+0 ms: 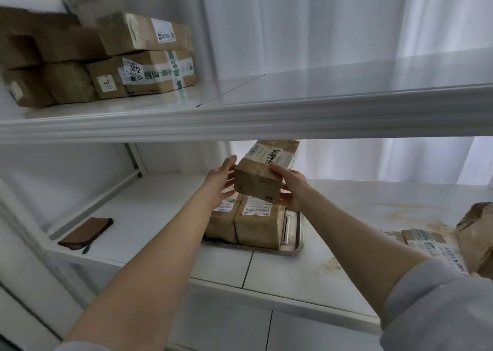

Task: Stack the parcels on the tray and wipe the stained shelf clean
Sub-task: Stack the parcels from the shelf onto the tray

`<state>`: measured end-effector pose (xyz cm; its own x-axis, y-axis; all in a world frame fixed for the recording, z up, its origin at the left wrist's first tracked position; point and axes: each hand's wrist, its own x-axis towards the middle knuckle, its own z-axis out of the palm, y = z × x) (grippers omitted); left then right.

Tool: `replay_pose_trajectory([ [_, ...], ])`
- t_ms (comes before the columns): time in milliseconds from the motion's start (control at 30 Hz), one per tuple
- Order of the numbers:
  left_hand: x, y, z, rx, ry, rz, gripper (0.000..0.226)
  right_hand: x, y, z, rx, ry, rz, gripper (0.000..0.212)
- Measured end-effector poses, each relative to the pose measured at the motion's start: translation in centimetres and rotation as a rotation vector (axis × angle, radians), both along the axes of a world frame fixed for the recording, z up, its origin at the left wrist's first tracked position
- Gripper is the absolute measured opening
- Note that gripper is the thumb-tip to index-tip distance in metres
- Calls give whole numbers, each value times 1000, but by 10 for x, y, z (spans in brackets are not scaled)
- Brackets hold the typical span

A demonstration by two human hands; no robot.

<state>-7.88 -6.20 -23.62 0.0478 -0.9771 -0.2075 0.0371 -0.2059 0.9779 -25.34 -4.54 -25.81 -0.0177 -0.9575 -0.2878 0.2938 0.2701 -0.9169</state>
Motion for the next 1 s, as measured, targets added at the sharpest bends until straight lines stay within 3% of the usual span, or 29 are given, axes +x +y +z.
replay_pose_trajectory([
  [100,14,0,-5,7,-96,9,33,30,-7,0,-4,143,-13,59],
  [200,32,0,-11,0,-133,43,54,54,-11,2,-39,166,39,55],
  [367,63,-6,-23,-53,-64,147,45,75,-19,-1,-42,339,85,39],
  [567,84,-20,-34,-100,-177,190,31,104,-29,-14,-24,409,106,39],
  [1000,84,-25,-46,-61,-393,111,46,108,-32,-28,18,469,68,36],
])
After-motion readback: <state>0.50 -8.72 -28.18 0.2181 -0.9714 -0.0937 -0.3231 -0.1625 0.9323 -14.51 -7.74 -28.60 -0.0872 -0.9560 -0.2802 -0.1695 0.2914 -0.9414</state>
